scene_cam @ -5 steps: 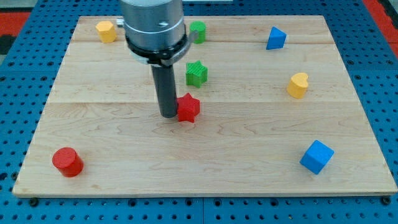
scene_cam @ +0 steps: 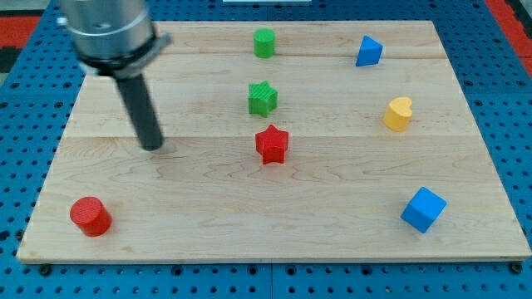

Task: Push the red circle to the bottom left of the red star

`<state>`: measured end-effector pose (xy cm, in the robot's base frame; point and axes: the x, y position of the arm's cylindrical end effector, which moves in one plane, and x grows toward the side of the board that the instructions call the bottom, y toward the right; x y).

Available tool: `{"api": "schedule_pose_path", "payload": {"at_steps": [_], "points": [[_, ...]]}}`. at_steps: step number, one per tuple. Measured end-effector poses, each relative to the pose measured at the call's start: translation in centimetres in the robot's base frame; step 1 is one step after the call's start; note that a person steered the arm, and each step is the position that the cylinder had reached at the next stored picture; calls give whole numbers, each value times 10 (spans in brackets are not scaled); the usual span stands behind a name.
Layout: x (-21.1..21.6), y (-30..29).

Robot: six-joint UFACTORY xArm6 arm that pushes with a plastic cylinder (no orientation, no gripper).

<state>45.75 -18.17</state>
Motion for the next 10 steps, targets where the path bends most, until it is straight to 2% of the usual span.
{"api": "schedule_pose_path", "payload": {"at_steps": [2,4,5,6,8,10], "points": [[16,-113],[42,-122],[89,-106],[122,-59],[139,48],[115,119]]}}
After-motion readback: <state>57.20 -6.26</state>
